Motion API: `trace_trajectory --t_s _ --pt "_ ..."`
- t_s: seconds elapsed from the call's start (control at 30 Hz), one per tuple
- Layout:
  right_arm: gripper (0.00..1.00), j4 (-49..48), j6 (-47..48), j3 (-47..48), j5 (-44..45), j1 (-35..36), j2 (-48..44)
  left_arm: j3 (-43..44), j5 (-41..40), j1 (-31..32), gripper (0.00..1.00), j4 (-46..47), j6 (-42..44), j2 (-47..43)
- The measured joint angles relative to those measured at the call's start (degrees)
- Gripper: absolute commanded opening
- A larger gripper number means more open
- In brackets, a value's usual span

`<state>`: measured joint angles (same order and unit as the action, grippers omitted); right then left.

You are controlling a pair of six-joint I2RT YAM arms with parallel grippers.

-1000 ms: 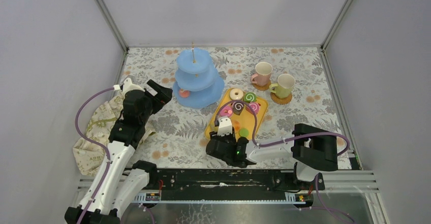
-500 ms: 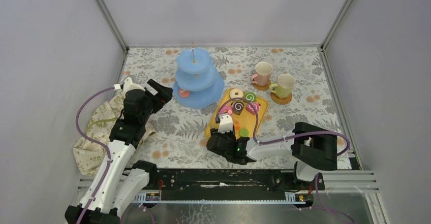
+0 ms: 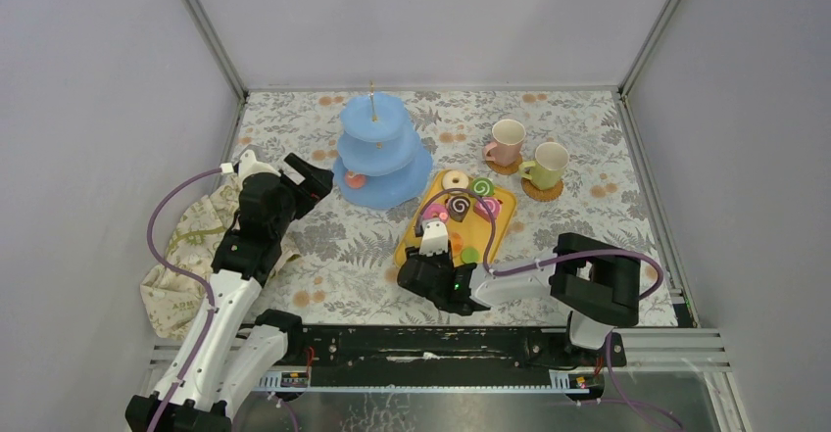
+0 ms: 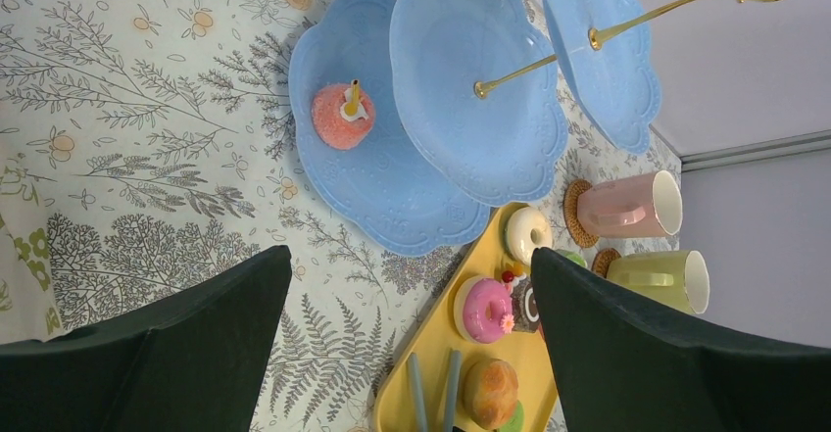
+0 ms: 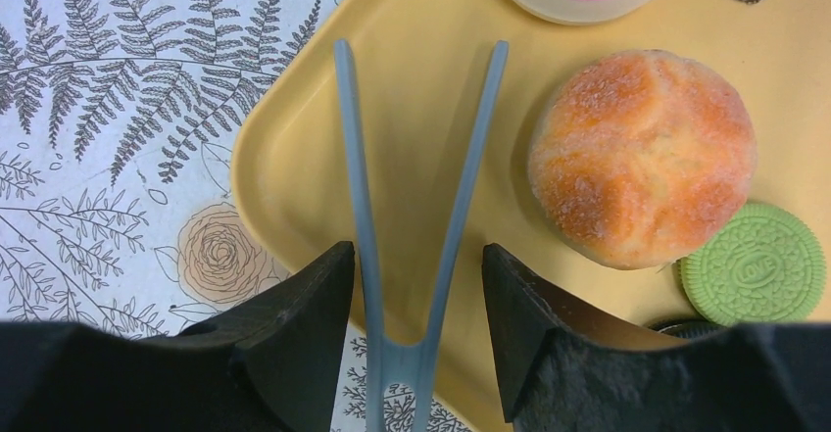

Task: Serve the afternoon tea
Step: Adjust the clamp on the tray.

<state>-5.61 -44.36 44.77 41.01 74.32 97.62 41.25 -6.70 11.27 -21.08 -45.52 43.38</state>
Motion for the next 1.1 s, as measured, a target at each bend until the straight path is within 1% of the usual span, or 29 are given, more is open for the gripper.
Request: trace_trajectory --t_s 0.2,0.37,0.6,0.77,1.07,1.1 --pt "0.48 0.1 0.6 0.8 0.0 -0.1 0.8 0.0 0.0 0.0 1.0 0.2 0.0 0.0" --pt "0.44 0.2 1.0 1.6 0.0 -0.1 1.6 -0.1 0.0 0.0 1.0 0.3 0.0 0.0" --pt "0.44 0.6 1.9 1.8 -0.1 -0.1 1.5 0.0 0.0 0.0 1.0 0.5 0.0 0.2" --pt "0.44 2.7 2.6 1.9 -0.2 -0.1 0.8 0.0 0.0 0.0 1.0 0.5 0.0 0.4" --pt "0.43 6.3 3.0 1.9 -0.7 0.1 -4.8 0.1 0.0 0.0 1.0 0.5 0.0 0.4" --pt "0.42 6.8 3.0 1.9 -0.7 0.3 -5.6 0.1 0.0 0.0 1.0 0.5 0.0 0.4"
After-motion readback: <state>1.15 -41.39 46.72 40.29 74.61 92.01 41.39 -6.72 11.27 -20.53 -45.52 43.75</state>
